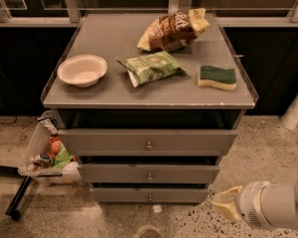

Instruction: Open middle drawer

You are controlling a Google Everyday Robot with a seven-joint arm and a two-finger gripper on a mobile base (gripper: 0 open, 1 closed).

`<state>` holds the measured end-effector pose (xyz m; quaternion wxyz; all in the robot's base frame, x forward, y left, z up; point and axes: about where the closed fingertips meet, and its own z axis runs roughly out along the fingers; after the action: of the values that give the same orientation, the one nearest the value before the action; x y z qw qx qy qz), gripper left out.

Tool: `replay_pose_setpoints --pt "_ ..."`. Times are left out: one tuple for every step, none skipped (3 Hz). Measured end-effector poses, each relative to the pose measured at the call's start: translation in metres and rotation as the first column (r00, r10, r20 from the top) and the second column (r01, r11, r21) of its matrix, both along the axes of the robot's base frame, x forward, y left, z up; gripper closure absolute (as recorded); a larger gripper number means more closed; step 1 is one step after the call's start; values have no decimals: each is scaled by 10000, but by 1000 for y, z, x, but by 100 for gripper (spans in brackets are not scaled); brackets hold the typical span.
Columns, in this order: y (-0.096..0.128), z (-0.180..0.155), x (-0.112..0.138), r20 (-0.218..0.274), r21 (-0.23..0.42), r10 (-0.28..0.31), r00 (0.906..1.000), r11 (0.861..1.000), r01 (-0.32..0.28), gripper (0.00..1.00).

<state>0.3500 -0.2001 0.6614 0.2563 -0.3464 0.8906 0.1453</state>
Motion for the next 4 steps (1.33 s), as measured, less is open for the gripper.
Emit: replay_pose_setpoints --pt "1 -33 35 709 1197 -55 9975 9928 -30 100" --pt "6 -61 36 433 1681 67 9990 9857 -139 100" --pt "16 -62 21 490 1604 -531 9974 9860 446 100" --pt "30 -90 13 1008 1316 -972 9901 9878 836 100"
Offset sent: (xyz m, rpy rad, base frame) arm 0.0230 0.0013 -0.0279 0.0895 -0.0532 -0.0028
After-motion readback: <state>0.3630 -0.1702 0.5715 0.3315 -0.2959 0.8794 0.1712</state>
